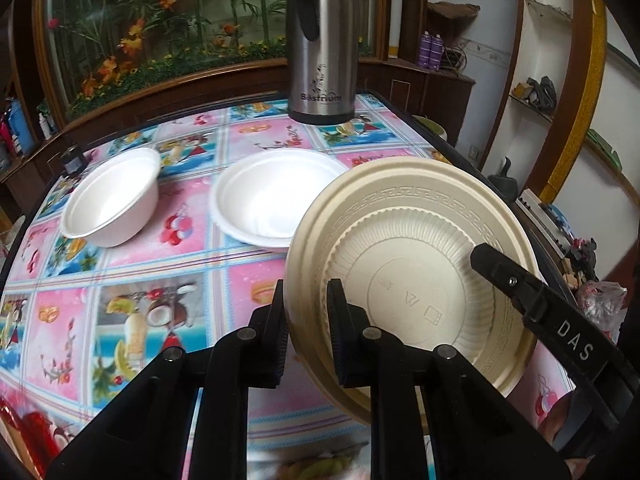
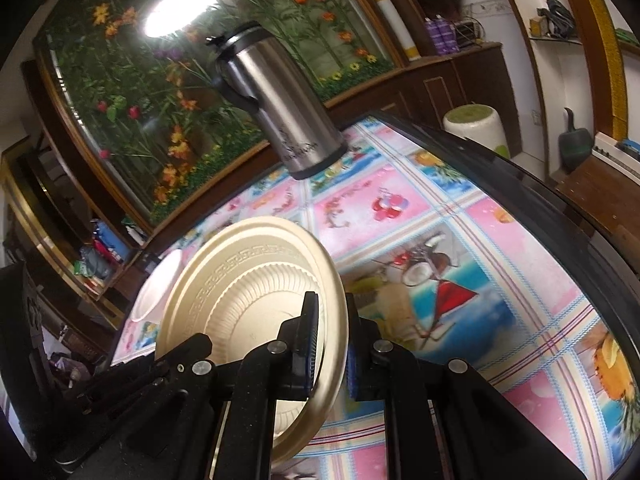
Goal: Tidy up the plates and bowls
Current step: 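Lift the beige plate and carry it toward the plate stack with the right gripper, then lower the beige plate onto the stack and open the right gripper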
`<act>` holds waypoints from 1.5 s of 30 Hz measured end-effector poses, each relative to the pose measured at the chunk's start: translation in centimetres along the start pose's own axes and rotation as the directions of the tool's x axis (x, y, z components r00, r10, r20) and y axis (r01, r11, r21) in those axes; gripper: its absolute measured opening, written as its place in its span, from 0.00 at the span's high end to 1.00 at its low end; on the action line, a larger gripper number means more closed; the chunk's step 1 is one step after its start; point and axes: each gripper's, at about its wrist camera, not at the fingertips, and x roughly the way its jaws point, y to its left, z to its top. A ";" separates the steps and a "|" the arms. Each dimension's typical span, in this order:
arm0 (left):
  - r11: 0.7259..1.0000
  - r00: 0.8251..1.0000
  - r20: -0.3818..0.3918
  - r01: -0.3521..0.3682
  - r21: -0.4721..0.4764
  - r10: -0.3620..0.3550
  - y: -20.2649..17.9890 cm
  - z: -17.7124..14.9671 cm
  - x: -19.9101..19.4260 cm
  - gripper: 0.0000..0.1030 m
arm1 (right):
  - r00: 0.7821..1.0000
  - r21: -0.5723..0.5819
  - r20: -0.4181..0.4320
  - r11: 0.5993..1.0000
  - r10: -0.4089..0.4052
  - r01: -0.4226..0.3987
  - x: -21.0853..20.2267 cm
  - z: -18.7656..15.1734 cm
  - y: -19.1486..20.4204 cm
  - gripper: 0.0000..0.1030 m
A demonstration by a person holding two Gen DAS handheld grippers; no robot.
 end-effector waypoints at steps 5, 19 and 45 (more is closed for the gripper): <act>1.000 1.000 0.014 -0.023 -0.013 0.023 1.6 -0.8 -1.5 0.85 | 0.999 -0.025 0.011 0.999 0.043 -0.043 -0.4 -0.6 1.7 0.90; 0.993 0.993 0.050 -0.099 -0.070 0.103 6.9 -2.9 -5.8 0.85 | 0.985 -0.052 0.000 0.984 0.173 -0.173 -0.5 -3.5 6.9 0.90; 0.922 0.951 0.050 -0.282 -0.265 0.305 22.3 -11.6 -15.7 0.85 | 0.885 -0.094 -0.201 0.891 0.420 -0.444 0.7 -12.8 22.8 0.90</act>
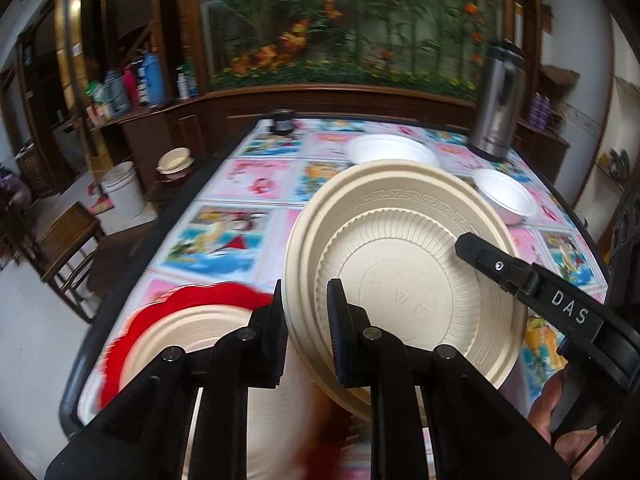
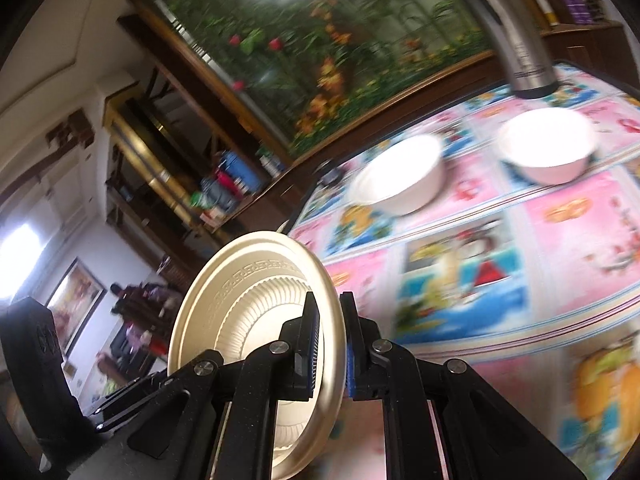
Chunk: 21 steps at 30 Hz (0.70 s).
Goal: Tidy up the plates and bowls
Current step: 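Lower the beige plate onto the stack and open the right gripper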
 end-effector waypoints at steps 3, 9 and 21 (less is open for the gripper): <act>0.999 0.999 0.006 -0.035 -0.029 0.035 2.5 -0.4 -0.6 0.85 | 0.999 -0.036 -0.038 0.999 0.029 -0.030 1.7 -1.1 2.6 0.90; 0.991 0.996 -0.012 -0.090 -0.094 0.090 6.4 -1.8 -0.5 0.85 | 0.992 -0.108 -0.118 0.992 0.049 -0.062 4.6 -3.8 6.7 0.87; 0.977 0.986 -0.115 -0.136 -0.167 0.118 10.6 -4.8 1.8 0.84 | 0.983 -0.266 -0.179 0.964 -0.034 -0.015 7.3 -7.7 11.0 0.86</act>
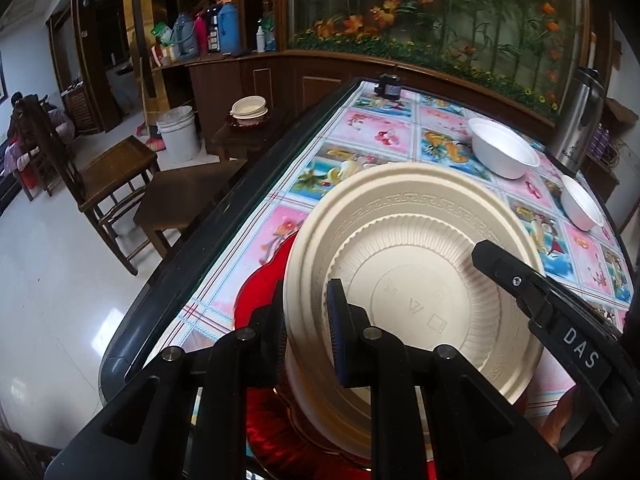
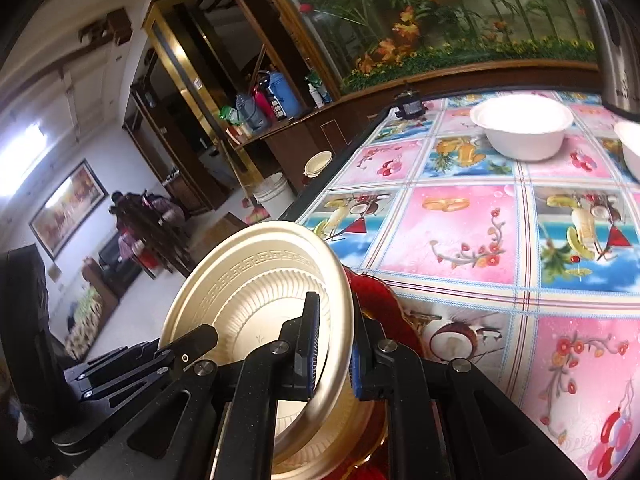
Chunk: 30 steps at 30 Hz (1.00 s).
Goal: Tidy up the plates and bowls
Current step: 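Lower the beige plate onto the stack and open the right gripper, then reach the right gripper to a white foam plate and grasp its rim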
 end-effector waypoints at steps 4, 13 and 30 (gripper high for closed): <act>1.000 1.000 0.001 -0.018 0.009 0.018 0.0 -0.2 0.0 0.83 | 1.000 -0.043 -0.002 0.999 -0.016 0.016 0.1 -0.2 0.6 0.80; 0.994 0.988 0.110 -0.109 -0.022 0.111 0.4 0.5 -2.0 0.40 | 0.995 -0.066 0.099 0.997 -0.032 0.039 -2.6 0.8 -0.8 0.49; 0.959 0.993 -0.014 0.121 0.256 -0.121 -15.8 2.0 -2.3 0.26 | 0.884 0.330 0.244 0.892 -0.398 0.310 -12.4 5.7 -23.3 0.39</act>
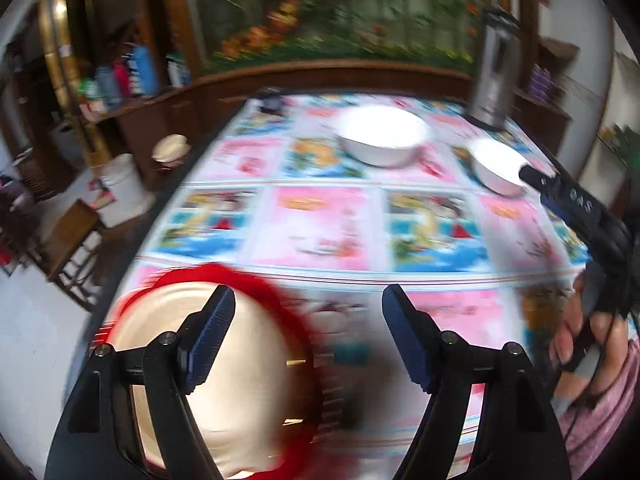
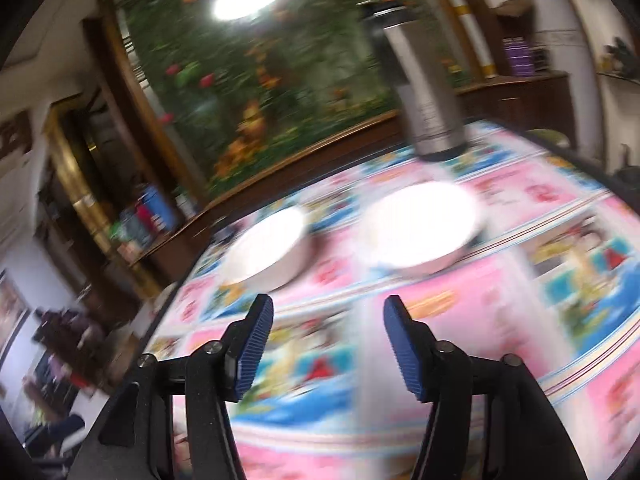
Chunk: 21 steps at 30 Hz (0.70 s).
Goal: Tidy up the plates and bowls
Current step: 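Reach the right gripper to a white foam plate and grasp its rim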
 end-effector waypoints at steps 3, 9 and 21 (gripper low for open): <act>0.999 0.999 -0.041 0.020 0.030 -0.019 -3.4 0.9 1.5 0.26 | 0.998 0.055 -0.004 0.997 -0.057 0.057 0.4 1.8 -4.2 0.38; 0.998 0.991 -0.122 0.054 0.045 -0.049 -9.0 2.4 4.8 0.26 | 0.995 0.235 -0.025 0.967 -0.096 0.099 0.6 3.9 -11.2 0.38; 1.000 0.996 -0.089 0.020 -0.024 -0.022 -15.2 11.4 9.9 0.26 | 1.000 0.352 -0.019 0.936 -0.013 0.019 2.1 5.5 -15.0 0.38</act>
